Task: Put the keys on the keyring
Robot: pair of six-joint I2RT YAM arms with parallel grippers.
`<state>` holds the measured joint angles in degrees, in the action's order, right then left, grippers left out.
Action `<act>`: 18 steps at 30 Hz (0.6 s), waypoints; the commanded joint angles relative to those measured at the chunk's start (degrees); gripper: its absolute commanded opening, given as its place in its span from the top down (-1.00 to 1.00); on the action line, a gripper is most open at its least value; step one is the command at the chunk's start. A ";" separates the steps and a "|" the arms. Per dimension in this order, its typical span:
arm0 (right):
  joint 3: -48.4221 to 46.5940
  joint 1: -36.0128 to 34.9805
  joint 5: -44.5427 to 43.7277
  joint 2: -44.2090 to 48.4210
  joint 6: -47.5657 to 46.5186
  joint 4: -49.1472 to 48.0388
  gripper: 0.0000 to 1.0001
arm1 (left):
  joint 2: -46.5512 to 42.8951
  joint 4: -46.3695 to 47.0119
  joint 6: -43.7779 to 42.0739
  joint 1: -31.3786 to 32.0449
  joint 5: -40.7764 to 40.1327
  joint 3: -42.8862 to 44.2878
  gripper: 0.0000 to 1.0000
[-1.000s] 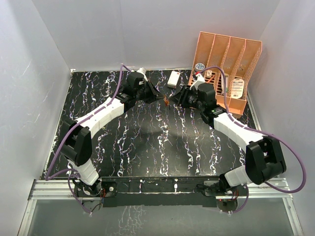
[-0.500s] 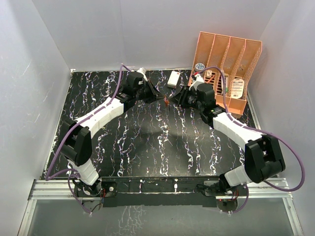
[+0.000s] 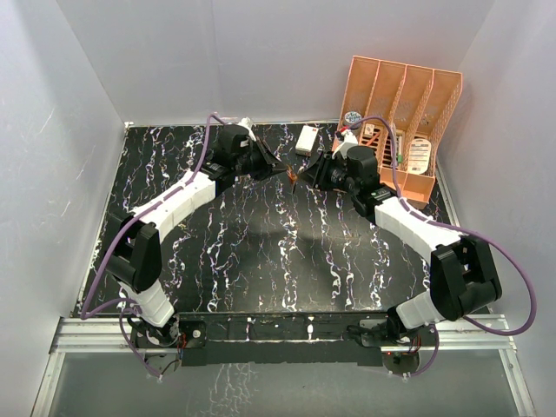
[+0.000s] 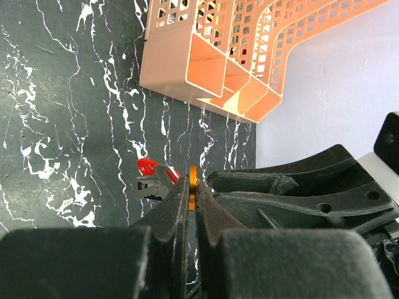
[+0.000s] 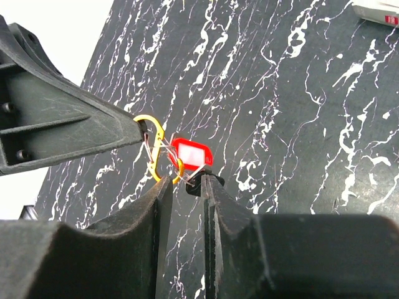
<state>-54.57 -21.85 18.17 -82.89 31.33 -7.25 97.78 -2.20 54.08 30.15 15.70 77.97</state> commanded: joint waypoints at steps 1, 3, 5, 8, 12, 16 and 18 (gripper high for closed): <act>-3.82 0.05 0.90 1.99 -2.41 -1.47 0.51 | -2.40 -2.29 0.91 -0.09 1.26 1.74 1.00; -4.84 -0.08 0.94 1.87 -3.66 -0.20 0.49 | -1.46 -4.13 0.93 -0.12 1.17 3.22 1.00; -6.19 -0.31 0.25 1.86 -5.27 1.21 0.45 | -0.72 -5.93 1.22 -0.14 1.02 4.72 1.00; -7.74 -0.56 -0.86 1.95 -7.31 3.01 0.43 | 0.61 -9.52 1.44 -0.12 0.40 7.19 1.00; -9.82 -0.97 -1.33 1.64 -9.99 5.92 0.39 | 1.85 -15.72 2.73 -0.12 -1.60 11.06 1.00; -11.74 -2.01 -3.02 1.74 -13.07 8.72 0.37 | 3.27 -22.96 4.37 -0.17 -4.47 15.27 1.00; -12.50 -3.21 -4.22 1.80 -15.15 9.80 0.37 | 3.81 -26.34 5.40 -0.11 -5.66 16.93 1.00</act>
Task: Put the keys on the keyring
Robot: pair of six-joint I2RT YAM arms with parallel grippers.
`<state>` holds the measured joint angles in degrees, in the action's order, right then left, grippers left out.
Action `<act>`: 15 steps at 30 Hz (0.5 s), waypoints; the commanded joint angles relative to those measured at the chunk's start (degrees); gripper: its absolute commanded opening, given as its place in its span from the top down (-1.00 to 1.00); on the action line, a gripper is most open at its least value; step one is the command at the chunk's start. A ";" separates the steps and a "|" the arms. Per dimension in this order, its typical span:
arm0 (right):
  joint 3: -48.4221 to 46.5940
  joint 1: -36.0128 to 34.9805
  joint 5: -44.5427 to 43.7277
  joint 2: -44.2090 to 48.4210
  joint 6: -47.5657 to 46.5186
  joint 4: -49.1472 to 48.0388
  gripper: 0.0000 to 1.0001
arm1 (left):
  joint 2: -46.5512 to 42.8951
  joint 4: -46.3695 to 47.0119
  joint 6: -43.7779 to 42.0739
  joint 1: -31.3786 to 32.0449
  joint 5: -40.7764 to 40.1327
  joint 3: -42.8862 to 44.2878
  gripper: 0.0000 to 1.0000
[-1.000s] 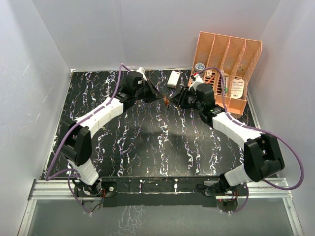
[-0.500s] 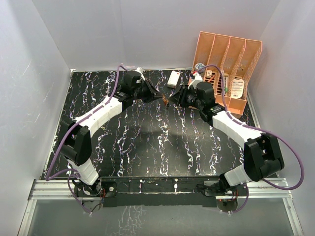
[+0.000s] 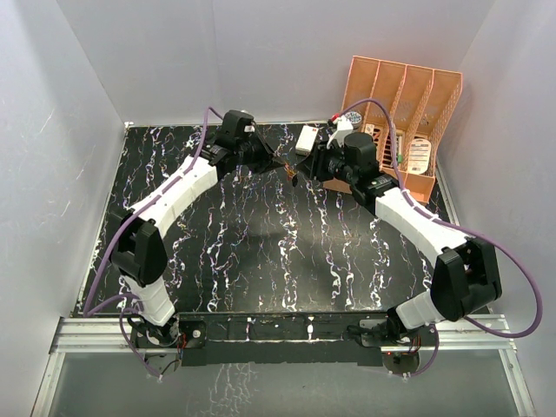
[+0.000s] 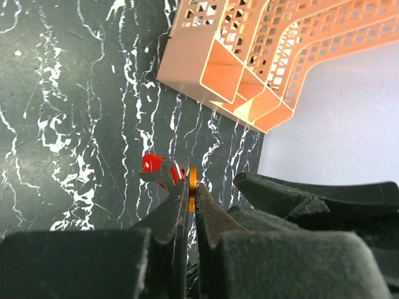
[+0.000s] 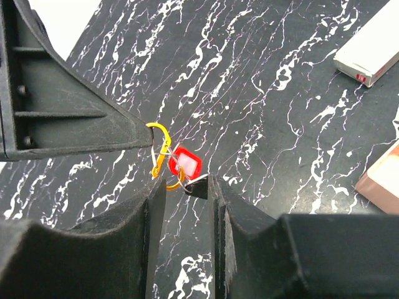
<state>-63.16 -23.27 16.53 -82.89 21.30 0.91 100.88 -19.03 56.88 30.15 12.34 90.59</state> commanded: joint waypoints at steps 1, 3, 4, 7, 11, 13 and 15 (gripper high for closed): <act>-4.43 -2.31 -3.17 1.77 -6.18 2.28 0.36 | 0.98 -10.91 3.30 -0.13 -2.83 5.00 1.00; -5.35 -3.58 -4.23 1.68 -8.00 3.38 0.35 | 1.94 -13.20 3.78 -0.16 -2.81 6.30 1.00; -5.63 -4.32 -4.90 1.64 -8.95 3.73 0.35 | 2.41 -14.48 4.18 -0.15 -2.84 7.10 1.00; -6.59 -6.47 -6.70 1.36 -11.31 4.71 0.35 | 4.38 -18.23 5.74 -0.10 -2.18 9.34 1.00; -7.97 -8.87 -9.18 0.35 -13.65 6.20 0.35 | 6.28 -22.26 7.33 -0.12 -1.45 11.50 1.00; -8.87 -10.02 -10.46 -0.64 -14.74 7.60 0.35 | 6.52 -23.13 8.25 -0.09 -0.83 11.46 1.00; -9.32 -10.86 -11.64 -1.38 -15.66 8.49 0.36 | 6.67 -23.70 9.18 -0.10 -0.30 11.50 1.00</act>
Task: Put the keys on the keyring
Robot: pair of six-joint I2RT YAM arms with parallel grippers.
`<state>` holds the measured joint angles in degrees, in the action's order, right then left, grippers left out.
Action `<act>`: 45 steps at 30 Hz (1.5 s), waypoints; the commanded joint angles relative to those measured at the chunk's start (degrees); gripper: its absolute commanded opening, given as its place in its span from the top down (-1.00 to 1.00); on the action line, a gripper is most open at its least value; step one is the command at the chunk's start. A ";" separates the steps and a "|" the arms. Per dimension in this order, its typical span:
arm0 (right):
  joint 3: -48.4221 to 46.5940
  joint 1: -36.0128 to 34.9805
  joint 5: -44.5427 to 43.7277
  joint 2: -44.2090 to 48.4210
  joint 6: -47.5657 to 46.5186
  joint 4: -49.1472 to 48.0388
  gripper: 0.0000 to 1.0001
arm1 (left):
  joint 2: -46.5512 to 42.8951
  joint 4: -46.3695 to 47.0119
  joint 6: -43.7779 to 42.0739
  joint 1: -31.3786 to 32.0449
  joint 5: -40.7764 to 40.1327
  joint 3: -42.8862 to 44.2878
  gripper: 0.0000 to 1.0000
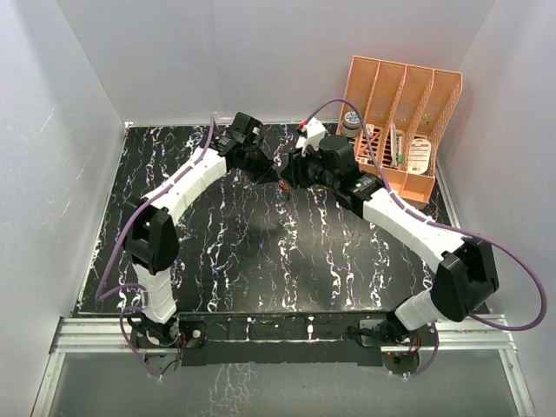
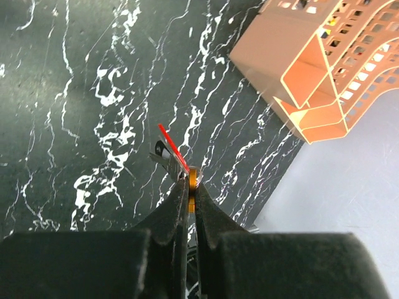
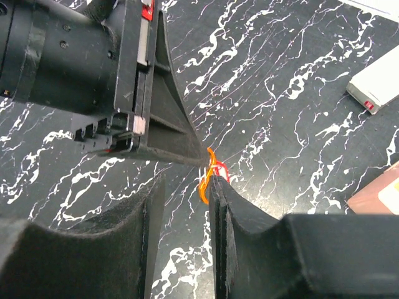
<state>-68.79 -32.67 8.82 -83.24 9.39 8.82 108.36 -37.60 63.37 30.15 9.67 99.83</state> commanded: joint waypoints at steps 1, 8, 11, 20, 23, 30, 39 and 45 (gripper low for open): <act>-3.65 -1.74 -4.38 -1.19 -4.06 0.78 0.37 | -0.74 -5.45 3.00 -0.12 2.72 2.29 1.00; -2.13 -2.27 -5.27 -1.20 -5.81 1.53 0.39 | 1.60 -9.76 4.80 -0.26 4.84 5.25 1.00; -1.13 -2.42 -5.33 -1.06 -6.51 1.38 0.39 | 2.86 -11.69 4.95 -0.29 5.95 7.38 1.00; -0.35 -2.89 -4.46 -1.26 -7.68 1.92 0.38 | 3.28 -13.59 6.52 -0.75 6.62 8.08 1.00; -0.42 -3.32 -3.41 -2.03 -8.17 2.87 0.37 | 3.51 -14.26 7.02 -1.11 7.24 8.42 1.00; 0.47 -3.95 -2.48 -2.17 -8.33 3.05 0.33 | 4.16 -15.20 7.38 -1.67 7.82 9.79 1.00; 1.34 -4.56 -2.83 -2.51 -8.33 2.54 0.32 | 4.38 -15.39 7.57 -1.85 8.42 10.21 1.00; 0.79 -4.92 -3.41 -3.74 -8.52 2.13 0.32 | 4.24 -15.39 7.56 -1.81 9.05 10.19 1.00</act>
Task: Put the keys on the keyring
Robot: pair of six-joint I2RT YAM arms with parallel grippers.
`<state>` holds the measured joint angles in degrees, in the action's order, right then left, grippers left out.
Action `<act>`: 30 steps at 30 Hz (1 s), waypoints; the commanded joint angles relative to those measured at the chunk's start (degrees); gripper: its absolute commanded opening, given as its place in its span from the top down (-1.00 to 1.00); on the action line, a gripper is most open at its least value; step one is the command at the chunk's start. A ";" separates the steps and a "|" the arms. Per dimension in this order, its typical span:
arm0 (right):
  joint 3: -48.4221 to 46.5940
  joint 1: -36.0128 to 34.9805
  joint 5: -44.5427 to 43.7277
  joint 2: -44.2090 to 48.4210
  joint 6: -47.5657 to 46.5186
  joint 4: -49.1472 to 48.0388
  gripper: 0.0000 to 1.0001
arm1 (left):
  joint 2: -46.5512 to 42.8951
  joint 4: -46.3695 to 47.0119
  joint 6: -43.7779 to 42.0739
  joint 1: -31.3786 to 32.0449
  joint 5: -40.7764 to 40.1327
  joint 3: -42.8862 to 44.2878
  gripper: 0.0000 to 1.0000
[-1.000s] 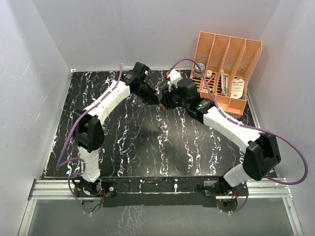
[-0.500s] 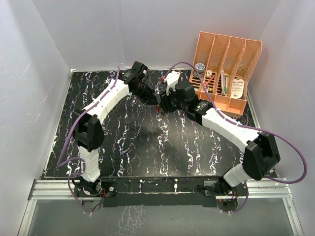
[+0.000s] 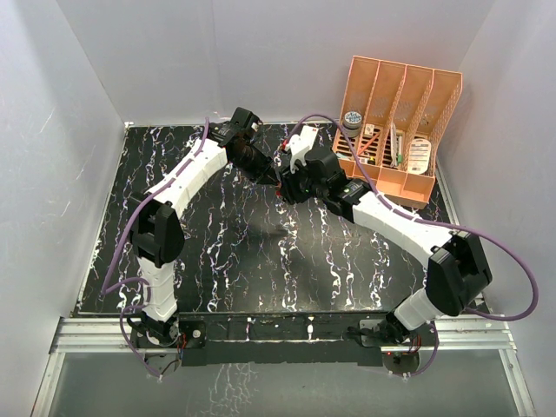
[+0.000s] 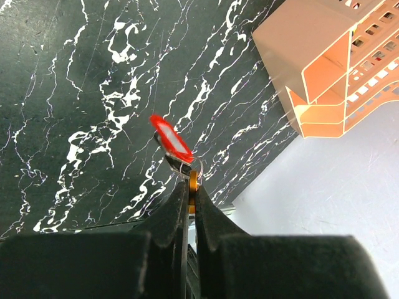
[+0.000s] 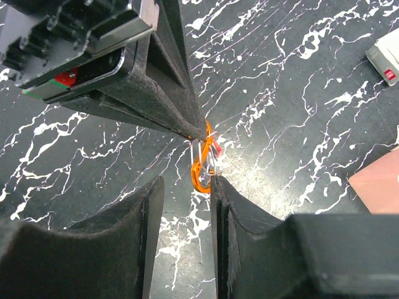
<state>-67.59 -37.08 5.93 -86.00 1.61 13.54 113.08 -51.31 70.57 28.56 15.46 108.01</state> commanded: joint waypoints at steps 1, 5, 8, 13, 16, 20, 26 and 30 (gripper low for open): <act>-0.39 -0.52 -0.69 -1.26 -0.73 -2.74 0.33 | -0.48 -1.75 0.36 -0.26 3.33 1.96 1.00; -0.52 -0.68 -1.19 -1.97 -0.71 -3.46 0.33 | -0.59 -1.70 0.29 -0.26 3.56 1.95 1.00; -0.52 -0.79 -1.69 -2.11 -0.56 -3.90 0.36 | -0.75 -1.61 0.24 -0.26 3.58 1.82 1.00; -0.52 -0.88 -2.44 -1.94 -0.38 -4.34 0.46 | -0.89 -1.36 0.12 -0.27 3.68 1.55 1.00; -0.50 -0.97 -2.91 -1.85 -0.47 -4.48 0.58 | -0.83 -1.18 0.21 -0.26 3.90 1.30 1.00; -0.36 -0.99 -3.21 -1.80 -0.46 -4.81 0.71 | -0.83 -1.03 0.24 -0.26 4.14 1.11 1.00; -0.26 -1.13 -3.97 -1.70 -0.65 -5.09 0.90 | -0.84 -0.83 0.27 -0.34 4.59 0.85 1.00; 0.07 -1.24 -4.69 -1.52 -0.92 -5.37 1.00 | -0.64 -0.19 0.30 -0.55 5.61 0.63 1.00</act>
<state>-67.59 -37.91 2.72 -88.58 1.39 11.79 113.08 -51.31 70.52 28.45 16.32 108.01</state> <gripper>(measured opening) 0.059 0.022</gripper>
